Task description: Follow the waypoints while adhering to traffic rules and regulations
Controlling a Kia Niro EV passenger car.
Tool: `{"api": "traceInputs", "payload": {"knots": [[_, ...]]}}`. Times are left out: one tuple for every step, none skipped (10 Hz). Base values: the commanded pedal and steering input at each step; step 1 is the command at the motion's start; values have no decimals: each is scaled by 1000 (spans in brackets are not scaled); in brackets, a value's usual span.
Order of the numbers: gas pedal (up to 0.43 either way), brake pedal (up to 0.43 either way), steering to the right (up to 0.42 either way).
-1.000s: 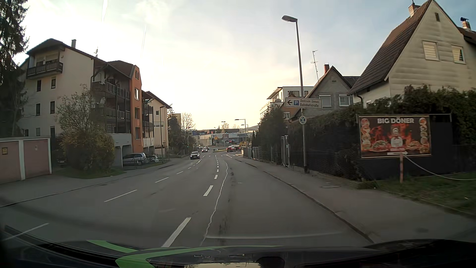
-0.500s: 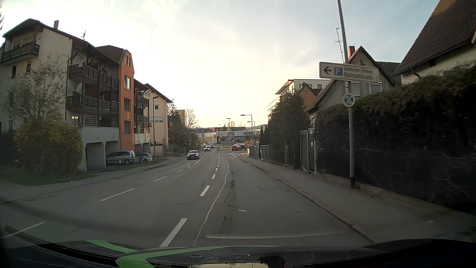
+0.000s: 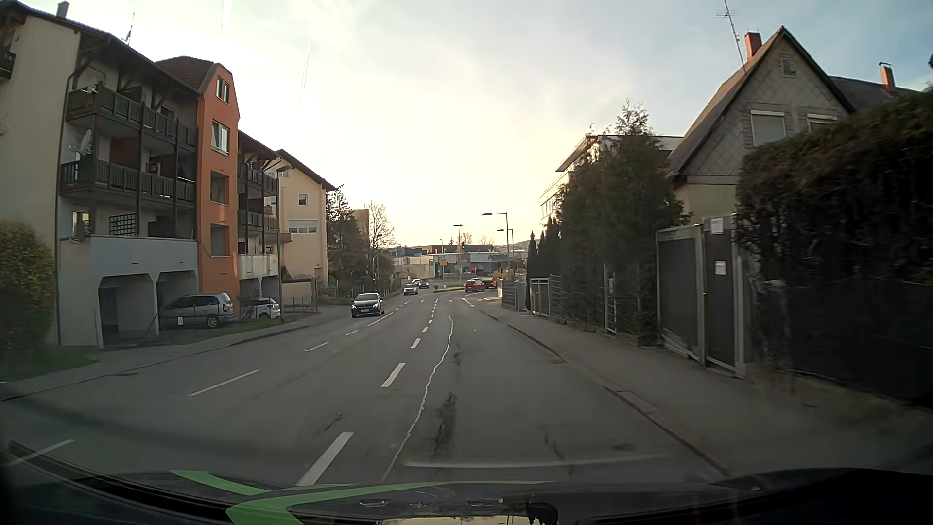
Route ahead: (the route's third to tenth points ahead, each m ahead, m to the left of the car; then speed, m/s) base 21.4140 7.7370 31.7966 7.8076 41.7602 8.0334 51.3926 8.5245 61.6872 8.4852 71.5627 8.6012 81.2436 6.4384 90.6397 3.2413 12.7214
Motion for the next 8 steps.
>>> {"api": "traceInputs", "payload": {"knots": [[0,6,-20],[0,0,-21],[0,0,-21],[0,24,-20],[0,116,-21],[0,146,-20],[0,152,-20],[0,165,-19]]}}
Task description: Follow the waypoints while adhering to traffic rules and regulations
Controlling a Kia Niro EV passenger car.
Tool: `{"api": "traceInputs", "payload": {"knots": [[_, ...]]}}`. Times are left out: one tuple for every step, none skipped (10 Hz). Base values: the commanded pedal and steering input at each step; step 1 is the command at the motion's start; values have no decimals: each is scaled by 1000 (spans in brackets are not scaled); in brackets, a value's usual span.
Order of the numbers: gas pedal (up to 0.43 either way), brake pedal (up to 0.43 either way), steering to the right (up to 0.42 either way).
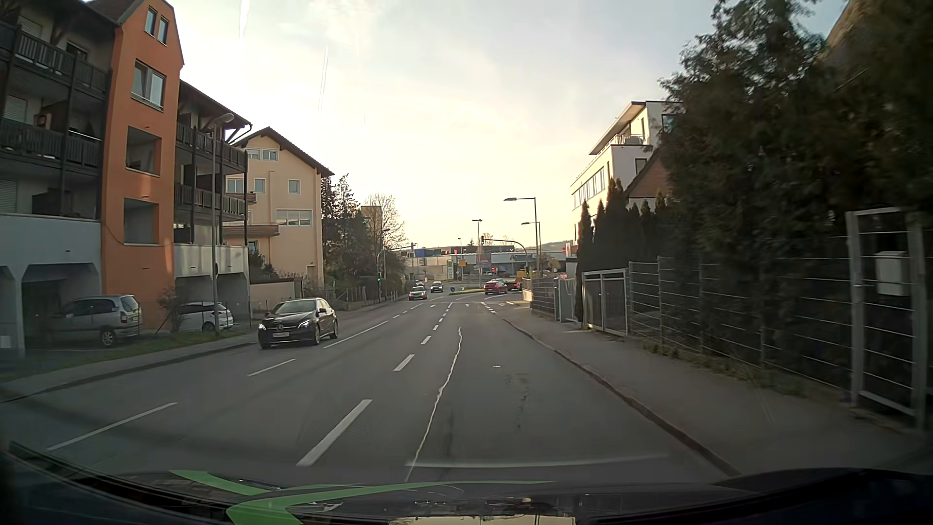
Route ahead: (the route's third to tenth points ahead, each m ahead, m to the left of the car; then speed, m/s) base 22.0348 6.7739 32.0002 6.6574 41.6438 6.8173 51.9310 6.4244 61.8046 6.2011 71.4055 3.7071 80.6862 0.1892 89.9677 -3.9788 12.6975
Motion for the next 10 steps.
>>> {"api": "traceInputs", "payload": {"knots": [[0,171,-18],[0,189,-16],[0,189,-15],[0,201,-15],[0,226,-13],[0,238,-10],[0,238,-9],[0,244,-9],[0,250,-9],[0,244,-9]]}}
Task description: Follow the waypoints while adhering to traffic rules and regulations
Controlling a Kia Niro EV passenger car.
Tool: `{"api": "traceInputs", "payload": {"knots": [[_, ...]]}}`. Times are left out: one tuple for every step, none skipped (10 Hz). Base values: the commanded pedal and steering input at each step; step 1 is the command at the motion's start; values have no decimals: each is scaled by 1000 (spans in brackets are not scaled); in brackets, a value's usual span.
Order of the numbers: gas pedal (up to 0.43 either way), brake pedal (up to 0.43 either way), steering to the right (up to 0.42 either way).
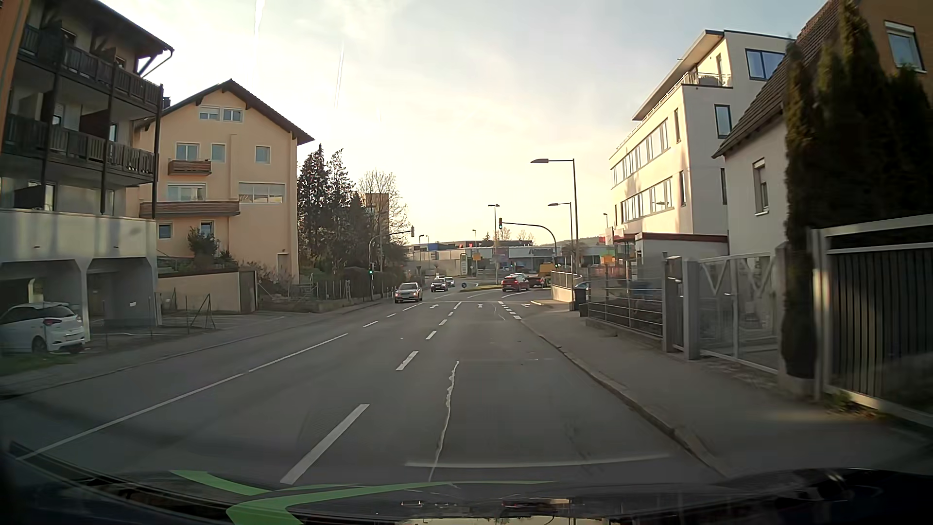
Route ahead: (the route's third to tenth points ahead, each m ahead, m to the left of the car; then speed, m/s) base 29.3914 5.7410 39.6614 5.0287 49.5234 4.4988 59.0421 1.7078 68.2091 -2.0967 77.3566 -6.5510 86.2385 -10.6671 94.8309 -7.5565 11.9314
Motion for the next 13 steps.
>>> {"api": "traceInputs", "payload": {"knots": [[0,250,-9],[0,250,-9],[0,250,-9],[0,250,-9],[0,244,-9],[0,244,-9],[0,238,-9],[0,232,-8],[0,226,-8],[0,220,-6],[0,226,-6],[0,226,-5],[0,226,-5]]}}
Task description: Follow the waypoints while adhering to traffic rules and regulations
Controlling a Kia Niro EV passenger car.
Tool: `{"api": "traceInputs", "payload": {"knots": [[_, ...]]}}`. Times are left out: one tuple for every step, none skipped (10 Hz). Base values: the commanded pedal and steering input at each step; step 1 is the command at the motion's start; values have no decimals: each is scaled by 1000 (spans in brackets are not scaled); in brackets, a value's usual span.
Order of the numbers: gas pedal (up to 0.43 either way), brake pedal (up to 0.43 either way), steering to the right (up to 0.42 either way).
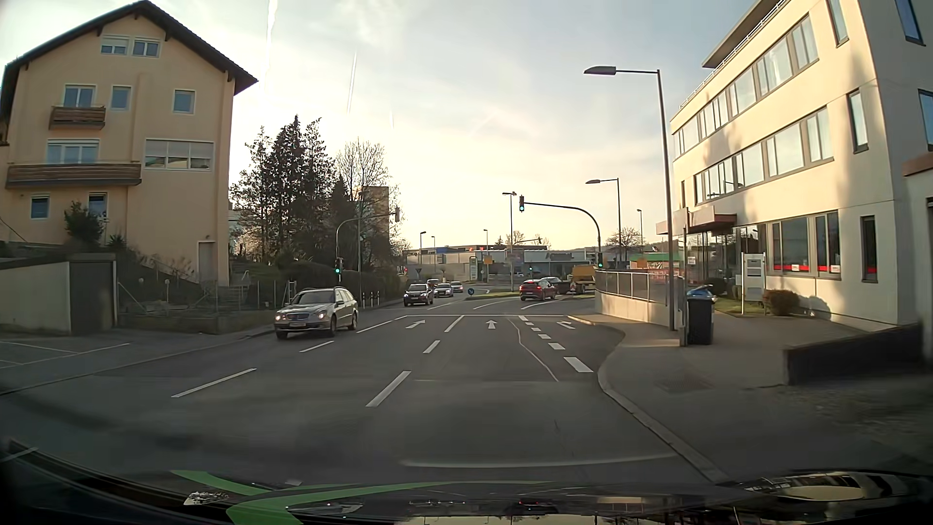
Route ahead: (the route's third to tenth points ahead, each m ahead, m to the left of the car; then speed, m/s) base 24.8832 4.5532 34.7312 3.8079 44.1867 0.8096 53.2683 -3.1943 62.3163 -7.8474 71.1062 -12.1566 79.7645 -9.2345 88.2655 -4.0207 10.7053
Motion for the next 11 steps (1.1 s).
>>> {"api": "traceInputs", "payload": {"knots": [[0,226,-4],[0,226,-5],[0,226,-4],[0,207,-5],[0,207,-4],[0,207,-4],[0,201,-4],[0,189,-3],[0,201,-1],[0,207,-1],[0,207,-1]]}}
